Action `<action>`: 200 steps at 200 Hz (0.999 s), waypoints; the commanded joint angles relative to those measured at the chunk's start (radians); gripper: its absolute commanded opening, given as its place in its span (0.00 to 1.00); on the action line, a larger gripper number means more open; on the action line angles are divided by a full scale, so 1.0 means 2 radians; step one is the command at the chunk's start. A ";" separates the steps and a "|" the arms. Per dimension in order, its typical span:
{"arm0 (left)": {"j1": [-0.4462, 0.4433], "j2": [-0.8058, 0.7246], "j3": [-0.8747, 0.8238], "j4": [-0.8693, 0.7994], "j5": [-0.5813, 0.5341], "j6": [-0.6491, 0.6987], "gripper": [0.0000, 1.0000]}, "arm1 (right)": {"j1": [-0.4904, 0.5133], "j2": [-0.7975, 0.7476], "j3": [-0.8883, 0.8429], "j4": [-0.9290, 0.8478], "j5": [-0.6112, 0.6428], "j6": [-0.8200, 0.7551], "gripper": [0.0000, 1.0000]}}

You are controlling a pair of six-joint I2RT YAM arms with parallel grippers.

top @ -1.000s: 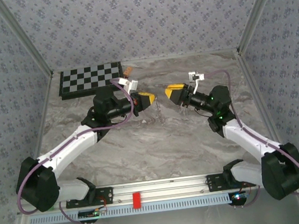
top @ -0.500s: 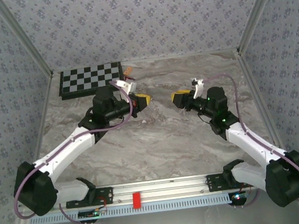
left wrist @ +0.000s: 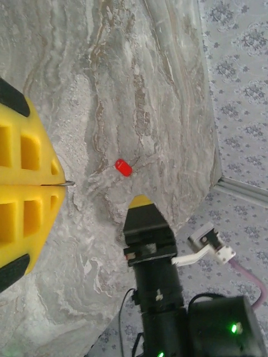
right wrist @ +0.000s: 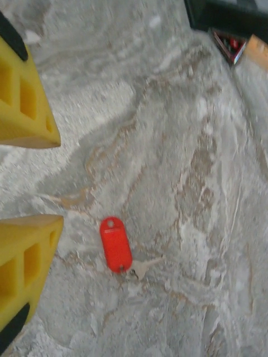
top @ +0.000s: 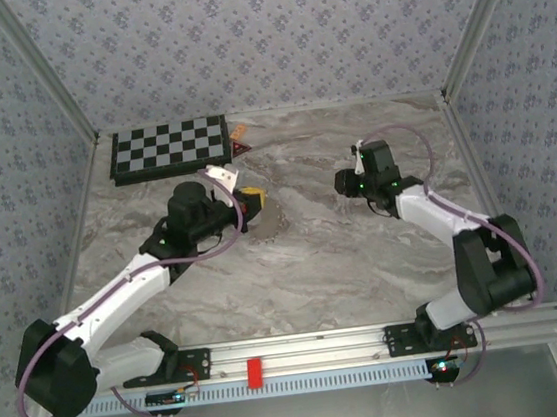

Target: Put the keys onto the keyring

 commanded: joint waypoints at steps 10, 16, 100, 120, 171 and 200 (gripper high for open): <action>-0.005 -0.026 0.001 0.027 -0.006 0.011 0.00 | -0.029 0.067 0.057 -0.051 0.034 0.009 0.28; -0.005 -0.027 0.001 0.025 -0.007 0.011 0.00 | -0.033 0.081 0.068 -0.060 0.034 0.010 0.27; -0.004 -0.027 -0.002 0.034 0.000 0.002 0.00 | -0.067 0.186 0.143 -0.107 0.016 0.003 0.28; -0.005 -0.027 -0.002 0.034 0.000 0.002 0.00 | -0.071 0.200 0.166 -0.105 0.004 0.005 0.28; -0.005 -0.025 -0.002 0.034 0.001 0.001 0.00 | -0.077 0.240 0.203 -0.127 -0.019 0.003 0.24; -0.005 -0.028 -0.002 0.034 0.002 0.001 0.00 | -0.078 0.250 0.214 -0.135 -0.027 0.001 0.20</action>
